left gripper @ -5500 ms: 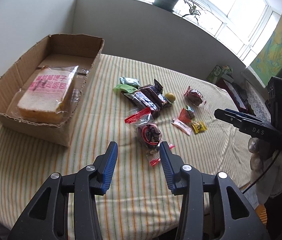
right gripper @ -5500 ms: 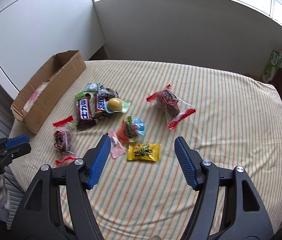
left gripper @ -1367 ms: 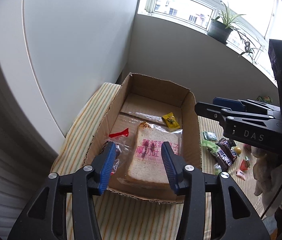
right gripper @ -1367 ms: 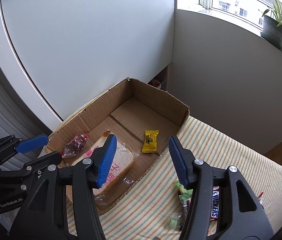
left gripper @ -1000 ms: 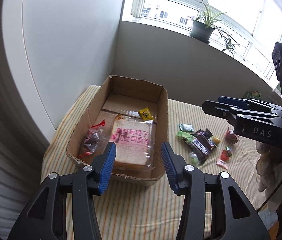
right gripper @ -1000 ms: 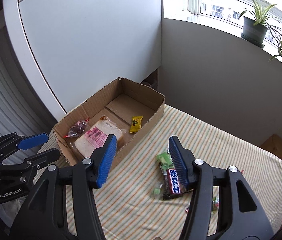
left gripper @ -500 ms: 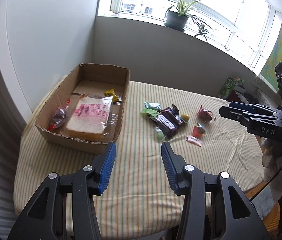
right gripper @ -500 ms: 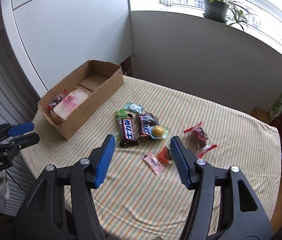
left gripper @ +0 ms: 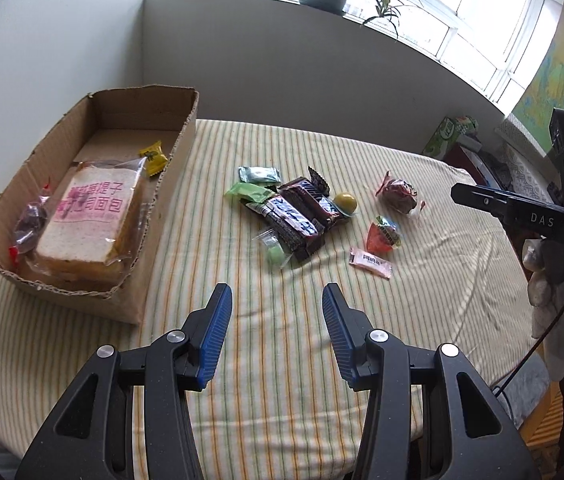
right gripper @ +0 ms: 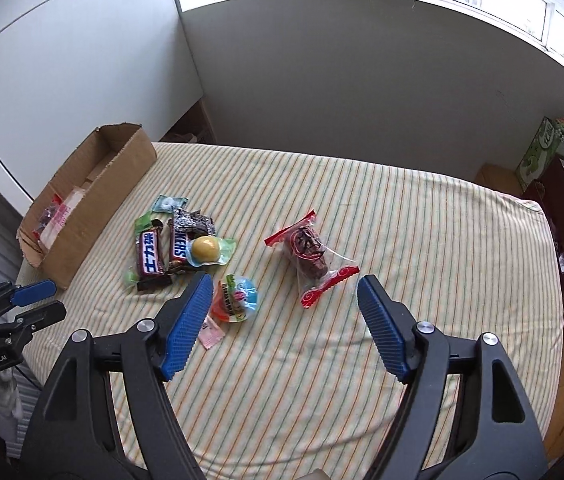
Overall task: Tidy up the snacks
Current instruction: 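Move both tools back over the remaining snacks, then grasp the red-trimmed dried meat bag with the right tool while the left tool grasps the small clear packet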
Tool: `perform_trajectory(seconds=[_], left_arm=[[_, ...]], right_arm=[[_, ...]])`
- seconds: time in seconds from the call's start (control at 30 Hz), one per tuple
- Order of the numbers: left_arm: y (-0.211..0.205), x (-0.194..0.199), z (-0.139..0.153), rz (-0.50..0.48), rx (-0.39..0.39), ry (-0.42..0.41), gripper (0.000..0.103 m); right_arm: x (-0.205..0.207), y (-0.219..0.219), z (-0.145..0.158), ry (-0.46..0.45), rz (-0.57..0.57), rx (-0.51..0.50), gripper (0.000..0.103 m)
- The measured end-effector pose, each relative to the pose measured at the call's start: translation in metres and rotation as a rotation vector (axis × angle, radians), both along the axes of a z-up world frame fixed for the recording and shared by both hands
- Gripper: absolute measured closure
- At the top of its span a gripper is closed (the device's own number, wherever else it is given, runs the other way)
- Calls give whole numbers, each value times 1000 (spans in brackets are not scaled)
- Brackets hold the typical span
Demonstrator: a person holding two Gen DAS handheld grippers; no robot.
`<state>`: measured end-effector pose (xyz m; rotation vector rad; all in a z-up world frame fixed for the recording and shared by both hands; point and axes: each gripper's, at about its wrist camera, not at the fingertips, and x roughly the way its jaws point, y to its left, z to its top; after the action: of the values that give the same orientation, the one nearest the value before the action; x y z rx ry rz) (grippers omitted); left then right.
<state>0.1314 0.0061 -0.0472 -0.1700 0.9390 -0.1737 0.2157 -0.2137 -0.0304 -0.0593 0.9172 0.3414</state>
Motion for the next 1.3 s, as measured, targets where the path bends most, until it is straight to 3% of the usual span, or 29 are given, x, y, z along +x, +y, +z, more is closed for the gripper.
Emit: perform_trajectory(seconds=[0.17, 0.53, 0.77, 0.97, 1.1, 1.23, 1.3], left_arm=[[-10, 18, -20, -18, 46, 36, 57], [-10, 56, -48, -13, 15, 112, 57], [-16, 70, -57, -11, 41, 118, 58], [-15, 71, -59, -13, 59, 112, 72], [-19, 68, -61, -33, 91, 103, 74], [-20, 68, -63, -39, 94, 99, 75], [-20, 67, -63, -38, 93, 96, 76]], right_arm=[[21, -1, -21, 43, 28, 4, 26], [55, 21, -52, 83, 86, -77, 26], [70, 27, -61, 88, 111, -97, 26], [69, 35, -65, 84, 143, -123, 26], [65, 41, -68, 79, 163, -168, 26], [64, 41, -72, 94, 158, -200, 56], [64, 40, -72, 94, 157, -195, 56]])
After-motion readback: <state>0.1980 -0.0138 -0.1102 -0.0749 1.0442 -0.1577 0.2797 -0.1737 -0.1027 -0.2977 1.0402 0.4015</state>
